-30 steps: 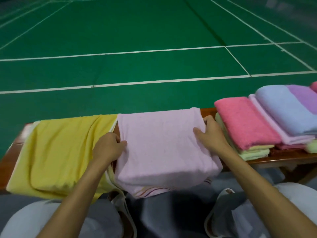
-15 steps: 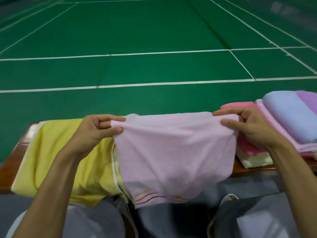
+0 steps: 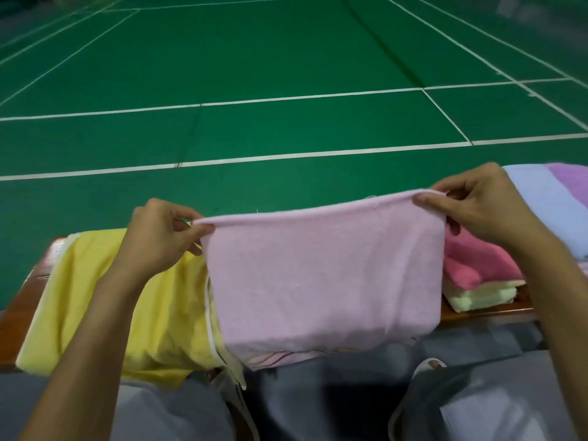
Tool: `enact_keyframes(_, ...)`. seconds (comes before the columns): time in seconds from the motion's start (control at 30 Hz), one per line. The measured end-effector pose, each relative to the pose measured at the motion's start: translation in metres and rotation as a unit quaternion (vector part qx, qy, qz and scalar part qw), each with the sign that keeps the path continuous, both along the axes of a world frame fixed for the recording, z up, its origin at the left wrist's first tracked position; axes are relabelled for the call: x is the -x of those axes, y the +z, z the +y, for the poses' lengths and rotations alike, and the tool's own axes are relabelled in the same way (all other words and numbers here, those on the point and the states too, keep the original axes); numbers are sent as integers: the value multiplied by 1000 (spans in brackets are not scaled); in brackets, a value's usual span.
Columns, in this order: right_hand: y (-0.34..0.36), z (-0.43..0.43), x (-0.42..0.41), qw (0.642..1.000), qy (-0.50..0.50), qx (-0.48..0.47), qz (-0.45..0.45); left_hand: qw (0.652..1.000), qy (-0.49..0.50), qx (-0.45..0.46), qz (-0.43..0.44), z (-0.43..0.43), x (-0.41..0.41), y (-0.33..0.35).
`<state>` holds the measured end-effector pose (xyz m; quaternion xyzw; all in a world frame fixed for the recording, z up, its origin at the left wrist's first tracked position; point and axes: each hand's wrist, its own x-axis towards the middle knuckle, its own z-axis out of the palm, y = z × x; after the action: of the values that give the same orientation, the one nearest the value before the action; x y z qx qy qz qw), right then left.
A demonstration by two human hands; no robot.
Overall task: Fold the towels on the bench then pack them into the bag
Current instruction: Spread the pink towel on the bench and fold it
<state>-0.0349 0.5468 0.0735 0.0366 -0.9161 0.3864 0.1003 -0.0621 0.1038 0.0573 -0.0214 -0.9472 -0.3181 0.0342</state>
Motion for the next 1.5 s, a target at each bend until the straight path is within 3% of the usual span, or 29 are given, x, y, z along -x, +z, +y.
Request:
enact_keyframes(0.07,8,-4,12,998,-34,40,31,999,25,-20,11,3,15,7)
enact_keyframes(0.13,14,-13,28,987,-62,134,65,989,56,-132,30,10,32,16)
enact_keyframes(0.23,25,-29,51,943,-64,317,80,922,48,-384,30,20,56,37)
enact_keyframes(0.3,35,-32,64,909,-44,399,110,875,3,-482,49,22,70,55)
enact_keyframes(0.43,58,-31,67,854,-7,482,197,821,-72,-545,156,23,67,89)
enact_keyframes(0.53,64,-26,50,850,-1,476,225,808,-102,-546,196,15,50,90)
enact_keyframes(0.67,53,-14,10,913,-12,370,173,856,-113,-489,128,-9,19,53)
enact_keyframes(0.73,47,-4,-11,962,13,262,75,861,-130,-491,12,-19,0,27)
enact_keyframes(0.8,46,1,-29,986,65,134,-73,880,-166,-432,-106,-28,-12,5)
enact_keyframes(0.87,41,-3,-36,964,129,17,-234,892,-241,-295,-244,-33,-14,-9)
enact_keyframes(0.97,24,-19,-35,883,153,-123,-426,834,-341,-87,-426,-26,-12,-22)
enact_keyframes(1.1,12,-42,-37,792,116,-219,-558,803,-311,20,-508,-7,-17,-22)
enact_keyframes(1.17,10,-50,-36,802,96,-220,-547,835,-285,21,-470,1,-18,-20)
enact_keyframes(1.2,4,-55,-33,836,86,-219,-495,879,-256,-2,-403,8,-17,-24)
enact_keyframes(1.27,-24,-69,-24,920,52,-234,-311,965,-162,-66,-194,25,-14,-43)
enact_keyframes(1.3,-42,-82,-19,949,25,-238,-205,986,-119,-83,-81,38,-12,-55)
enact_keyframes(1.37,-80,-108,-14,969,19,-221,-111,993,-99,-30,63,67,-13,-81)
enact_keyframes(1.5,-146,-127,-12,940,135,-299,-92,974,-181,139,-10,105,-22,-126)
